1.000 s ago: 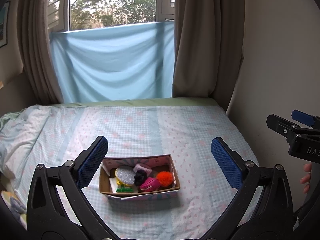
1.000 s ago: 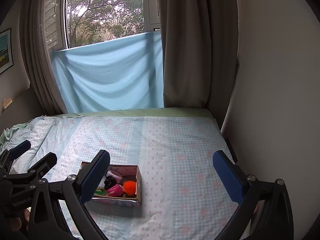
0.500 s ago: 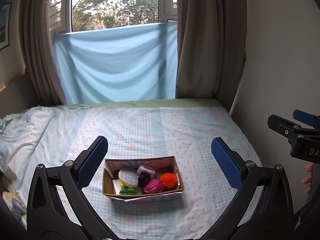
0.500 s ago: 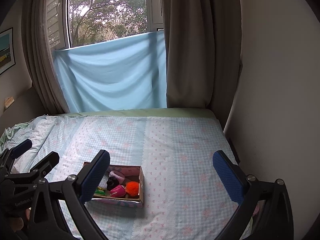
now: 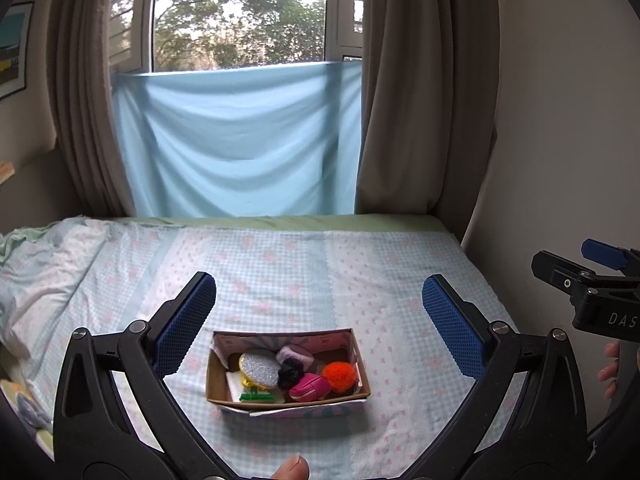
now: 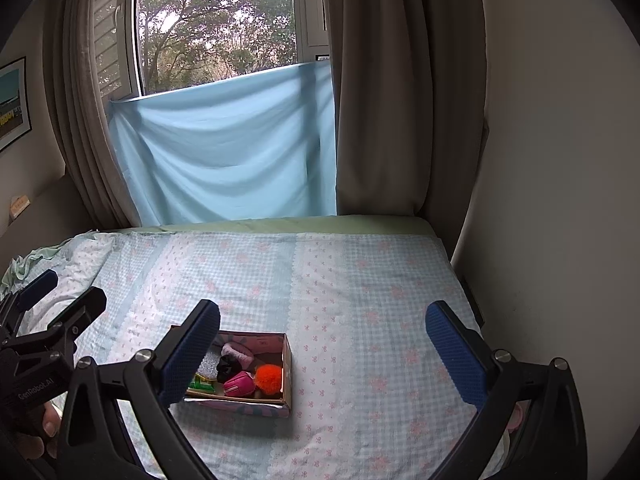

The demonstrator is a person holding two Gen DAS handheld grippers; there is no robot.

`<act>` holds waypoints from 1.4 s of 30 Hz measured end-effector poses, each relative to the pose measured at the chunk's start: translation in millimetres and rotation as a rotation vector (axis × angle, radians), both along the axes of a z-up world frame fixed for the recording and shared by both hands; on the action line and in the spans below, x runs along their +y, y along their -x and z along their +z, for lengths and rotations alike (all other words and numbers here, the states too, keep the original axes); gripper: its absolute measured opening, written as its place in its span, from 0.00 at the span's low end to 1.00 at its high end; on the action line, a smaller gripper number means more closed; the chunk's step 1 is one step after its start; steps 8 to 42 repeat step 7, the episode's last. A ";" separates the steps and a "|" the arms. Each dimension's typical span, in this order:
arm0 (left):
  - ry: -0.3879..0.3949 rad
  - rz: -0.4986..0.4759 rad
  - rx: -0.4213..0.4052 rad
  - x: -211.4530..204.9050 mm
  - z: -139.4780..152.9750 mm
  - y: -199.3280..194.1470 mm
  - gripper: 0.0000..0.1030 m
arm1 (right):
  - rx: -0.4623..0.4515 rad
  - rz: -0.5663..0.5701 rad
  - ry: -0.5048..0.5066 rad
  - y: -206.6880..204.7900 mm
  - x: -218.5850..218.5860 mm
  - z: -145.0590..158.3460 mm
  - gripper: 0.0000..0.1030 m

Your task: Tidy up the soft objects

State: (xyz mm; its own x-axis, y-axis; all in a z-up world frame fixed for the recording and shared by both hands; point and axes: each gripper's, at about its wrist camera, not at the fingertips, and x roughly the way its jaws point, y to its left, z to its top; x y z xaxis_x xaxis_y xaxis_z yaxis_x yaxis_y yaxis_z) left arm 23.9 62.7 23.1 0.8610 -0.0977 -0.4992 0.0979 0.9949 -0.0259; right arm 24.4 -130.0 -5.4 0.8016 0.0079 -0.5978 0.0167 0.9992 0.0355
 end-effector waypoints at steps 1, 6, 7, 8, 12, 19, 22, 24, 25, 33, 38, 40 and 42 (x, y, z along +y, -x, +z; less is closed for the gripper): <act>0.009 0.004 -0.006 2.3 1.3 -0.5 1.00 | 0.003 0.000 -0.001 -1.2 0.6 -0.7 1.00; 0.025 0.012 0.001 6.0 -2.3 -5.3 1.00 | 0.026 -0.002 -0.009 -9.0 -0.3 -8.7 1.00; 0.021 0.015 0.009 6.2 -4.9 -6.9 1.00 | 0.036 -0.004 -0.011 -11.2 -0.8 -11.3 1.00; 0.021 0.015 0.009 6.2 -4.9 -6.9 1.00 | 0.036 -0.004 -0.011 -11.2 -0.8 -11.3 1.00; 0.021 0.015 0.009 6.2 -4.9 -6.9 1.00 | 0.036 -0.004 -0.011 -11.2 -0.8 -11.3 1.00; 0.021 0.015 0.009 6.2 -4.9 -6.9 1.00 | 0.036 -0.004 -0.011 -11.2 -0.8 -11.3 1.00; 0.021 0.015 0.009 6.2 -4.9 -6.9 1.00 | 0.036 -0.004 -0.011 -11.2 -0.8 -11.3 1.00; 0.021 0.015 0.009 6.2 -4.9 -6.9 1.00 | 0.036 -0.004 -0.011 -11.2 -0.8 -11.3 1.00; 0.021 0.015 0.009 6.2 -4.9 -6.9 1.00 | 0.036 -0.004 -0.011 -11.2 -0.8 -11.3 1.00; 0.021 0.015 0.009 6.2 -4.9 -6.9 1.00 | 0.036 -0.004 -0.011 -11.2 -0.8 -11.3 1.00; 0.021 0.015 0.009 6.2 -4.9 -6.9 1.00 | 0.036 -0.004 -0.011 -11.2 -0.8 -11.3 1.00; 0.021 0.015 0.009 6.2 -4.9 -6.9 1.00 | 0.036 -0.004 -0.011 -11.2 -0.8 -11.3 1.00; 0.021 0.015 0.009 6.2 -4.9 -6.9 1.00 | 0.036 -0.004 -0.011 -11.2 -0.8 -11.3 1.00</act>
